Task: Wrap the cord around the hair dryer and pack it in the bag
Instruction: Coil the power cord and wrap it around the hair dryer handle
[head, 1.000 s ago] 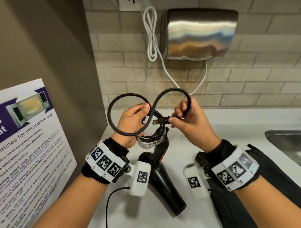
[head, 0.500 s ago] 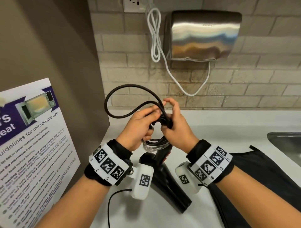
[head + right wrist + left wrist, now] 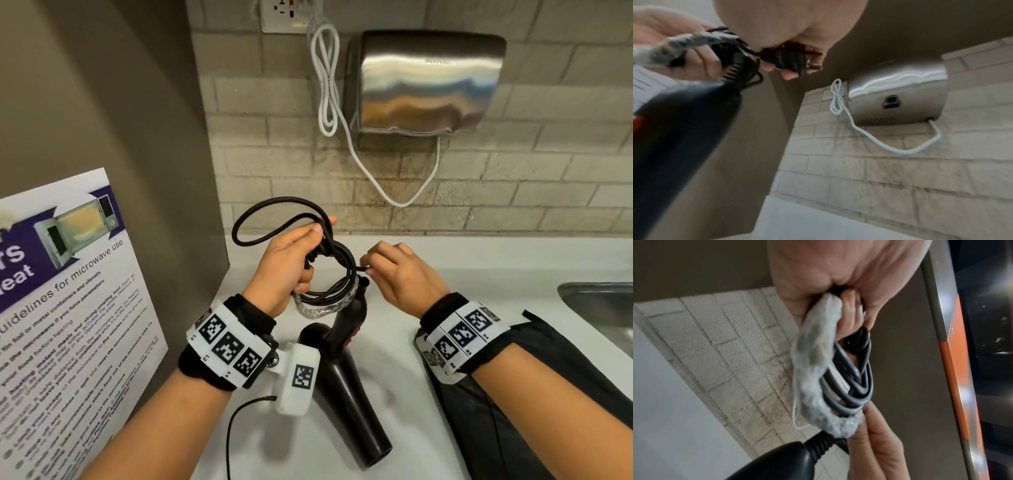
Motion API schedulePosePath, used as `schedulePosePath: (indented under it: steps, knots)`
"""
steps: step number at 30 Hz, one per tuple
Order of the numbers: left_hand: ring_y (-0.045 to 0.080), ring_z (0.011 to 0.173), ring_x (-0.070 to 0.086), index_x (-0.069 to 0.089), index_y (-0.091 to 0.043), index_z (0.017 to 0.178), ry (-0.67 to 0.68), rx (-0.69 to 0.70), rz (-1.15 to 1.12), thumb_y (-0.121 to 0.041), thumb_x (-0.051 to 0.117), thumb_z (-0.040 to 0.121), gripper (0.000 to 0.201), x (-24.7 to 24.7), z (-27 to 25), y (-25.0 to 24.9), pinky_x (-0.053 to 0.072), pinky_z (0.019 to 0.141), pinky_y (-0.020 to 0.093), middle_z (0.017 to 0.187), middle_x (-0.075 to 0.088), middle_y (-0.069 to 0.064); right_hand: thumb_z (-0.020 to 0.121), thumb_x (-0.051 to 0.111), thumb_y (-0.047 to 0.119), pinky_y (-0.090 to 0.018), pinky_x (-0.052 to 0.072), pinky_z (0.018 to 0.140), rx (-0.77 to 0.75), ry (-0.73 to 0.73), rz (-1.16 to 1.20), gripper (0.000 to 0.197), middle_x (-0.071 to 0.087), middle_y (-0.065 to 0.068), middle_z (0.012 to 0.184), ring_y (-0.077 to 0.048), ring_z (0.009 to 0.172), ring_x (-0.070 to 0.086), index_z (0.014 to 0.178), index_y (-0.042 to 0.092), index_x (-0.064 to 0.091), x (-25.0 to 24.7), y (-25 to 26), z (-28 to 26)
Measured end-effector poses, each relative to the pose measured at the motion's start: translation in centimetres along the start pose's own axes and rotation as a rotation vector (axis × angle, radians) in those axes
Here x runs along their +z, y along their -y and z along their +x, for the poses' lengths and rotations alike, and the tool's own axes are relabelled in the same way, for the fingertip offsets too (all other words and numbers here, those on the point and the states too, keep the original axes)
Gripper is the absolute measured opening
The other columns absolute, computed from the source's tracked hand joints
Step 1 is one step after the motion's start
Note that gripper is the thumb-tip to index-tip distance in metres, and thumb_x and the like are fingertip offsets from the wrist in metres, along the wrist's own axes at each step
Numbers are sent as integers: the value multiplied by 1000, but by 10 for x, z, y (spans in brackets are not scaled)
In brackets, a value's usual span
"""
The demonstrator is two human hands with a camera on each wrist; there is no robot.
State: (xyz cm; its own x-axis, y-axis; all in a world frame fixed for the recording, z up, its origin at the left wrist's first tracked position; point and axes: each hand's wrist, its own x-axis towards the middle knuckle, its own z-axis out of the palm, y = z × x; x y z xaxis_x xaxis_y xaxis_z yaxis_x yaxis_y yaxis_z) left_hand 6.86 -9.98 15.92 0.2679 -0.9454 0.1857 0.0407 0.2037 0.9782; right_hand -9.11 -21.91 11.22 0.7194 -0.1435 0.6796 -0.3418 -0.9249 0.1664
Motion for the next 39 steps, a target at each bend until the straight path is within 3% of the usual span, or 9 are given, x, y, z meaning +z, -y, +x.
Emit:
schedulePosePath:
  steps: [4, 8, 12, 16, 20, 23, 28, 35, 39]
  knots:
    - [4, 38, 18, 62, -31, 108, 6, 28, 0, -21, 40, 97, 26, 1, 1, 4, 15, 34, 13, 50, 50, -19, 90, 40, 23, -31, 27, 61, 72, -77, -269, 23, 59, -9, 74, -28, 58, 56, 83, 8, 56, 2, -9, -2]
    - [4, 39, 18, 61, -31, 111, 51, 48, -6, -18, 41, 97, 28, 1, 1, 4, 15, 36, 14, 51, 49, -18, 86, 42, 20, -32, 24, 62, 179, -122, -468, 8, 58, -8, 69, -27, 58, 54, 84, 12, 44, 2, -15, -1]
    - [6, 42, 19, 62, -31, 108, 81, 70, 27, -15, 42, 96, 28, -3, 1, 7, 15, 38, 14, 54, 41, -16, 75, 57, 8, -33, 34, 58, 302, -103, -561, 17, 56, -5, 62, -27, 56, 52, 82, 14, 42, 4, -22, -3]
    - [6, 43, 21, 62, -29, 106, 103, 75, 48, -13, 44, 95, 27, -6, -1, 11, 16, 38, 14, 58, 28, -8, 68, 49, 1, -30, 42, 53, 440, -82, -538, 17, 57, -8, 58, -29, 52, 52, 80, 11, 47, 5, -23, -3]
    - [3, 40, 23, 59, -23, 109, 117, 76, 95, -8, 43, 95, 26, -7, 0, 13, 17, 37, 13, 50, 40, -16, 61, 53, -5, -33, 44, 53, 579, 39, -486, 21, 59, -14, 56, -32, 49, 55, 79, 5, 56, 10, -28, -7]
    - [3, 39, 24, 59, -23, 110, 126, 61, 100, -8, 43, 95, 27, -9, 1, 16, 17, 37, 12, 51, 43, -15, 71, 51, -12, -40, 44, 65, 680, 117, -413, 27, 63, -22, 72, -38, 66, 58, 94, 1, 56, 13, -34, -9]
    - [7, 43, 22, 63, -27, 105, 177, 88, 84, -18, 55, 87, 21, -14, -2, 18, 20, 40, 13, 76, 29, 14, 81, 35, -7, -40, 37, 84, 843, 285, -337, 40, 64, -21, 97, -38, 92, 57, 118, 6, 44, 15, -44, -15]
    - [3, 36, 27, 62, -21, 96, 159, 113, 221, -1, 48, 91, 26, -15, -7, 15, 24, 37, 14, 44, 45, -11, 84, 30, -3, -41, 37, 89, 1014, 424, -211, 39, 65, -18, 99, -36, 96, 59, 118, 11, 43, 31, -50, -21]
    - [6, 40, 29, 63, -24, 96, 164, 81, 226, 1, 51, 89, 29, -17, -8, 14, 26, 37, 14, 62, 46, 2, 84, 28, -2, -40, 36, 91, 1081, 490, -168, 40, 65, -14, 97, -33, 95, 59, 117, 13, 44, 42, -50, -23]
